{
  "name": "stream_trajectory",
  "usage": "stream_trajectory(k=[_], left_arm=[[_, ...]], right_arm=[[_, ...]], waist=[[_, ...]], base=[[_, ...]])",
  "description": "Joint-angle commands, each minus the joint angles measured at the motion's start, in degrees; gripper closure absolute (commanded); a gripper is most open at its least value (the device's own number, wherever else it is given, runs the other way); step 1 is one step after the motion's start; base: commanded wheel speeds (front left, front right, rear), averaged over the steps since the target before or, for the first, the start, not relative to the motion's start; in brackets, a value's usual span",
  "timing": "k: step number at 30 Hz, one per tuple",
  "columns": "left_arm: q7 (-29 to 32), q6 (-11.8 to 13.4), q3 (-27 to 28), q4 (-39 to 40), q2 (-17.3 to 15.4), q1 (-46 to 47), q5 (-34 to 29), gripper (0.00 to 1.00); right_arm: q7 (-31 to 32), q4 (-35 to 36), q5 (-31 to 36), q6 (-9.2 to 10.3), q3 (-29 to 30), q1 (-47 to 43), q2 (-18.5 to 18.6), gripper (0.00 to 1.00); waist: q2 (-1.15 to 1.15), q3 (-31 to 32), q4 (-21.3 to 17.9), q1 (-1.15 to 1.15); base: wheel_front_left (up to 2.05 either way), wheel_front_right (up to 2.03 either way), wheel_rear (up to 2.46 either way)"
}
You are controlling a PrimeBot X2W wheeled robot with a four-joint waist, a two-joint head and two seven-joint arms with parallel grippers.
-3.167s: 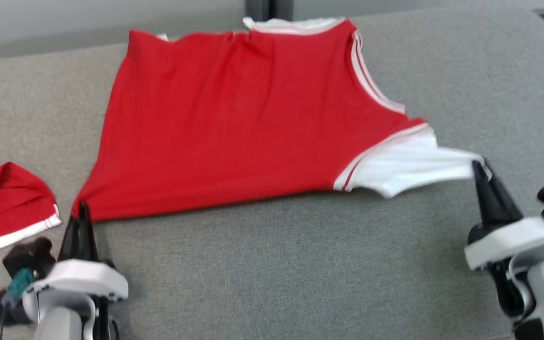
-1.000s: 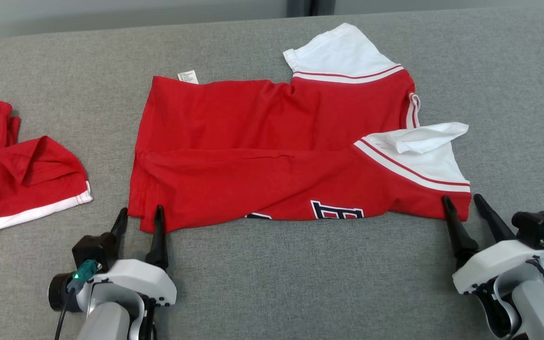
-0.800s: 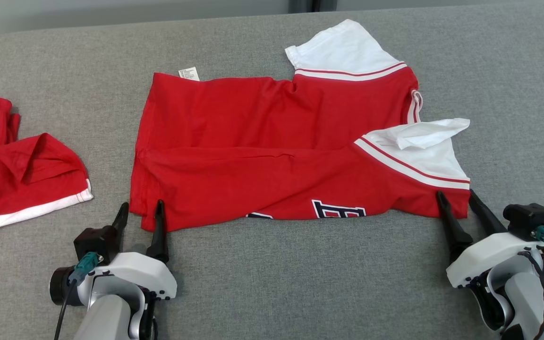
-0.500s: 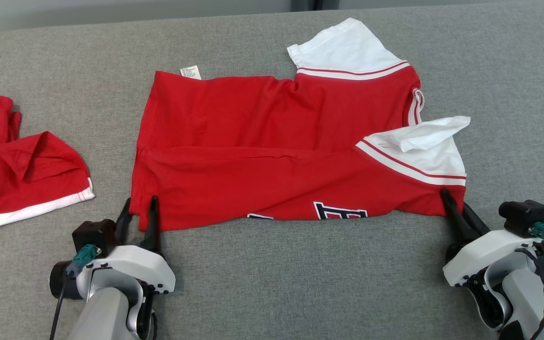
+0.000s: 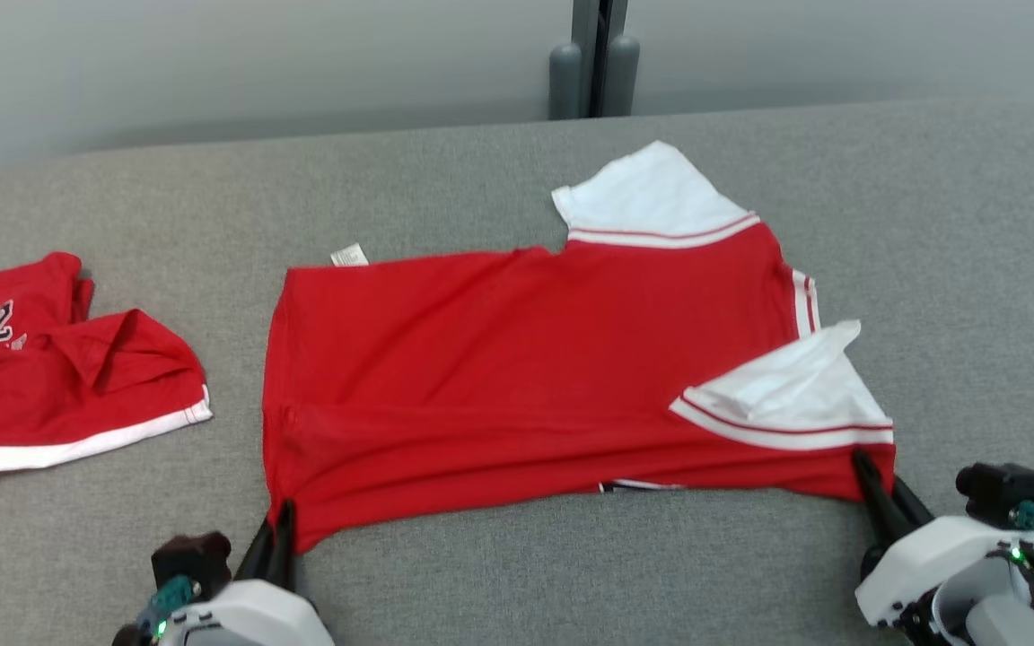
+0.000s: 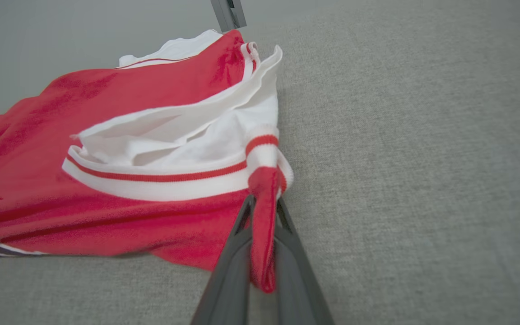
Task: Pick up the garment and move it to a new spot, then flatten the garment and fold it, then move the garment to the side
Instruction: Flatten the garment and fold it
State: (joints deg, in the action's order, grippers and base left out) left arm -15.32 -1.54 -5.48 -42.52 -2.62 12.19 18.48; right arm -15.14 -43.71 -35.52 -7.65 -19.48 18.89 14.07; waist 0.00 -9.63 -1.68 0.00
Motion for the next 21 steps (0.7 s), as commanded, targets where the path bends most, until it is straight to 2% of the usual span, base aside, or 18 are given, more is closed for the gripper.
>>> stream_trajectory(k=[1, 3, 6, 11, 12, 13, 14, 15, 21], left_arm=[[0.3, -0.1, 0.6, -0.5, -0.6, -3.6, -0.6, 1.0], [0.3, -0.1, 0.6, -0.5, -0.6, -3.6, -0.6, 1.0], [0.2, -0.1, 0.4, 0.4, -0.6, -8.4, -1.0, 1.0], [0.2, 0.3, -0.2, 2.1, -0.6, -11.2, -0.5, 1.0], [0.2, 0.4, -0.4, 2.3, -0.6, -11.2, -0.4, 0.97], [0.2, 0.6, -0.6, 2.8, -0.5, -10.8, -0.3, 0.97], [0.2, 0.8, -0.7, 3.5, -0.5, -10.2, -0.4, 0.0], [0.2, 0.9, -0.8, 4.1, -0.5, -9.5, -0.2, 0.0], [0.2, 1.7, -0.7, 6.7, -0.4, -3.4, -1.9, 0.0]], right_arm=[[0.0, -0.8, -0.8, 0.3, -0.1, -2.6, 0.6, 1.0], [0.0, -0.8, -0.8, 0.3, -0.1, -2.6, 0.6, 1.0], [0.0, -0.6, -2.1, 0.3, -1.1, -6.8, 1.5, 1.0], [0.0, 0.5, -3.9, 0.3, -2.5, -9.4, 2.1, 1.0], [0.0, 0.6, -4.1, 0.3, -2.6, -9.4, 2.1, 1.0], [0.0, 0.7, -4.3, 0.3, -2.7, -9.2, 2.2, 0.96], [0.0, 1.0, -4.3, 0.3, -2.4, -8.7, 2.2, 0.52], [0.0, 1.3, -4.2, 0.3, -2.1, -8.0, 2.2, 0.0], [0.0, 3.8, -1.8, 0.17, -0.6, -2.8, 2.7, 0.0]], waist=[[0.0, 5.5, 0.2, 0.0], [0.0, 5.5, 0.2, 0.0], [0.0, 9.1, 0.7, 0.0], [0.0, 9.6, 1.0, 0.0], [0.0, 9.4, 1.0, 0.0], [0.0, 9.2, 1.0, 0.0], [0.0, 8.7, 1.0, 0.0], [0.0, 8.2, 1.0, 0.0], [0.0, 4.3, 1.0, 0.0]], base=[[0.0, 0.0, 0.0], [0.0, 0.0, 0.0], [0.0, 0.0, 0.0], [0.0, 0.0, 0.0], [0.0, 0.0, 0.0], [0.0, 0.0, 0.0], [0.0, 0.0, 0.0], [0.0, 0.0, 0.0], [0.0, 0.0, 0.0]])
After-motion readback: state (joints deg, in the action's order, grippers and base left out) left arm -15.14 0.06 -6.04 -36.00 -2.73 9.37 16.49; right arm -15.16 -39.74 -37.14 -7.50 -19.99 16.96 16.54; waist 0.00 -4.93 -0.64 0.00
